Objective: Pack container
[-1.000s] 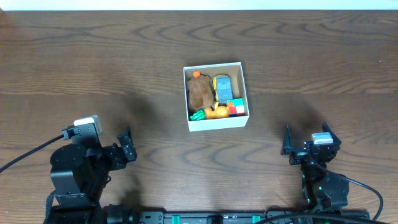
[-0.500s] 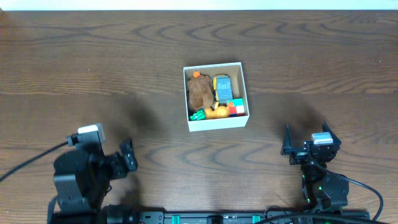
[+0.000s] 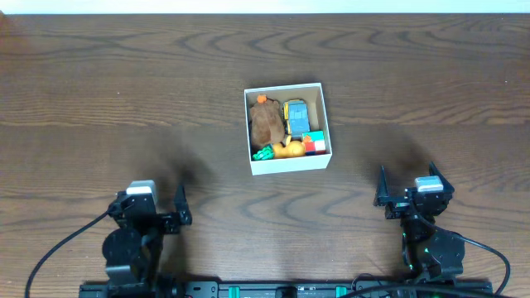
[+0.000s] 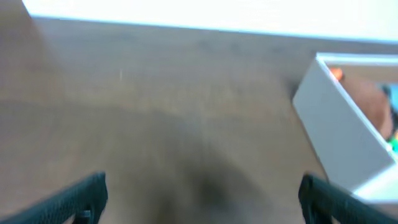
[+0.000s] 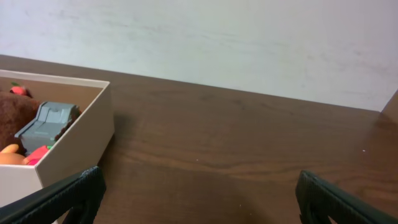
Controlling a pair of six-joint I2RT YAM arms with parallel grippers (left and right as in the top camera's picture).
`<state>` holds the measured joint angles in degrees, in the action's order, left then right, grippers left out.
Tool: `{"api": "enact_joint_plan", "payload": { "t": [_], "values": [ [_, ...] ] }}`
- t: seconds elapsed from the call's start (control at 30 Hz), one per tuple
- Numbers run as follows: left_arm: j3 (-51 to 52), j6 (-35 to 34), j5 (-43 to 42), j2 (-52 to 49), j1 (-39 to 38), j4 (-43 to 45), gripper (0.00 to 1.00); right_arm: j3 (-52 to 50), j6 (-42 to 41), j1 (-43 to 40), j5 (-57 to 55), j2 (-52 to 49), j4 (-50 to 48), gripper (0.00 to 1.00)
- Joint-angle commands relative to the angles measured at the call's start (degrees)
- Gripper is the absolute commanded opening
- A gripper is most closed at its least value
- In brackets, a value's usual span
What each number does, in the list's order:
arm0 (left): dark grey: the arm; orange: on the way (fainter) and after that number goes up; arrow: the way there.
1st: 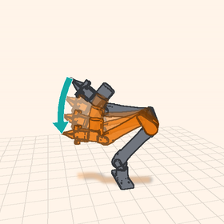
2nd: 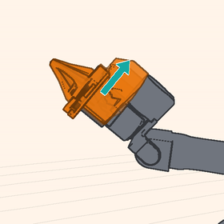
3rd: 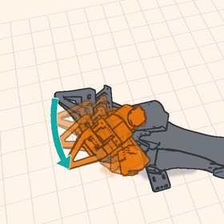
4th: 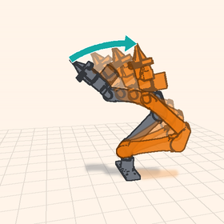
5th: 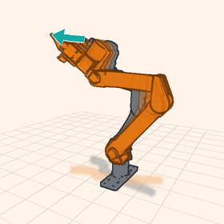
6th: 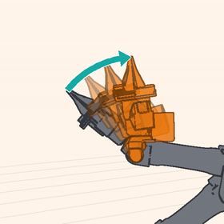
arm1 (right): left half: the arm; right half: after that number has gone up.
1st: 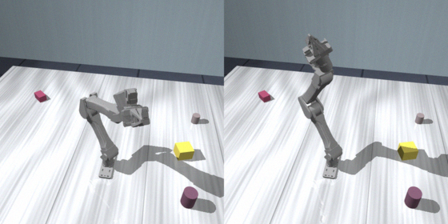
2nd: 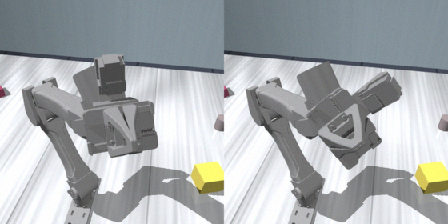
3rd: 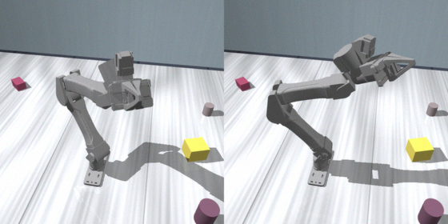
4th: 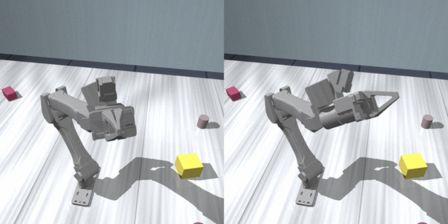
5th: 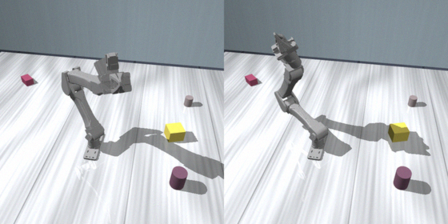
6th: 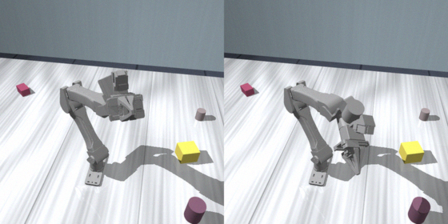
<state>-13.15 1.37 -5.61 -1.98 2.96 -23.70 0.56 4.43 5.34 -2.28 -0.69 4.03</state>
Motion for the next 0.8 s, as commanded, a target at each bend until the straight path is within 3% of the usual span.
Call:
{"api": "enact_joint_plan", "payload": {
  "t": [0.0, 0.27, 0.77],
  "values": [
    [4.31, 2.05, 0.48, 1.84, 0.31, 6.91, 0.98, -0.26, 0.15, -0.5, 0.39, 0.37, 0.09, 0.99],
    [10.8, 5.68, 1.14, 1.88, 0.31, 20.94, 0.98, -0.26, 0.15, -0.5, 0.42, 0.37, 0.09, 0.99],
    [12.92, 5.68, 1.75, 1.75, 0.28, 19.98, 0.98, -0.26, 0.13, -0.5, 0.39, 0.37, 0.09, 0.99]
  ]
}}
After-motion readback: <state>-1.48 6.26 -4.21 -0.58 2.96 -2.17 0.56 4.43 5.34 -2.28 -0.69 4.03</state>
